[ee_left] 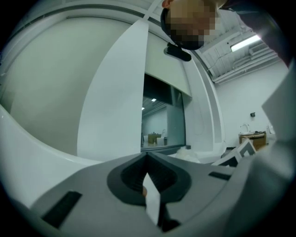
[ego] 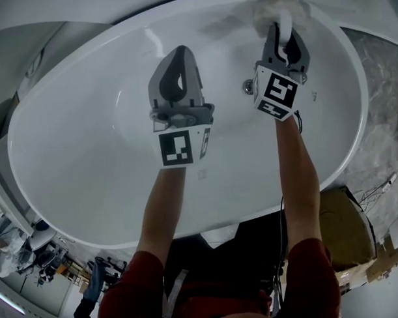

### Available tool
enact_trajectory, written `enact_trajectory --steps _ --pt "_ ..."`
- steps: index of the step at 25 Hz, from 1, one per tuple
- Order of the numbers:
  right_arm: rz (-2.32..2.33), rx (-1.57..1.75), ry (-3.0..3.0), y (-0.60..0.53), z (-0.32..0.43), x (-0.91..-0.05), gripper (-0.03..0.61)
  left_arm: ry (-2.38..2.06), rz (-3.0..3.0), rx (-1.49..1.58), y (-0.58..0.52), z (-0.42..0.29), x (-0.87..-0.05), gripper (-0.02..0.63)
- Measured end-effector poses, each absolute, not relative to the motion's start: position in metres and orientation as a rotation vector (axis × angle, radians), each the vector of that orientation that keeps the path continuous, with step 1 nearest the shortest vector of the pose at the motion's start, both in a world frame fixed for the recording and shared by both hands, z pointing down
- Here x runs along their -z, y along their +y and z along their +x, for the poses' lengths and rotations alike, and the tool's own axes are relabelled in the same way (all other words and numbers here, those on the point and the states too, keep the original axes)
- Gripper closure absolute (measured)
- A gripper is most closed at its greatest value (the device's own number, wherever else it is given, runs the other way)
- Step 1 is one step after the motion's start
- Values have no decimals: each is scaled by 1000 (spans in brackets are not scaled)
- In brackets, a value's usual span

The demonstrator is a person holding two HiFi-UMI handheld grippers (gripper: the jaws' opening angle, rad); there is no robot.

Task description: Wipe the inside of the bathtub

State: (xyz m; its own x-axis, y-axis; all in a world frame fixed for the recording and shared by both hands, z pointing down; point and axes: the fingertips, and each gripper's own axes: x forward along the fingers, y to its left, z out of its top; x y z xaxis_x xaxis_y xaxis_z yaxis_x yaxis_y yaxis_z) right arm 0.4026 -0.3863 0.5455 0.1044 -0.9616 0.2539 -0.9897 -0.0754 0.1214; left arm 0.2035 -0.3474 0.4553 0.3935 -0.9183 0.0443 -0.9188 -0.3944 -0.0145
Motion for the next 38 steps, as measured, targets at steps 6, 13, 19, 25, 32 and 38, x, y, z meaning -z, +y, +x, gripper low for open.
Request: enact_trajectory --steps 6,13,19,25,32,38 --pt "2113 -191 -1973 -373 375 -531 486 -1764 2574 -43 -335 161 -442 598" --pt "1953 -113 -2178 -358 226 -491 486 -1965 2428 -22 -310 27 -416 598" --pt "1778 -98 -2359 -347 38 -469 486 -2111 2252 -30 -282 -133 -402 598" --pt "1586 -100 -2495 -325 -142 -475 486 -2259 2107 -53 -244 -284 -401 598" --pt "1355 -102 -2581 -297 -309 -519 486 -2364 1975 -90 -205 -414 -432 598" --pt "1322 -101 -2574 -305 -358 -556 486 -2366 1955 -87 -197 -440 -458 598"
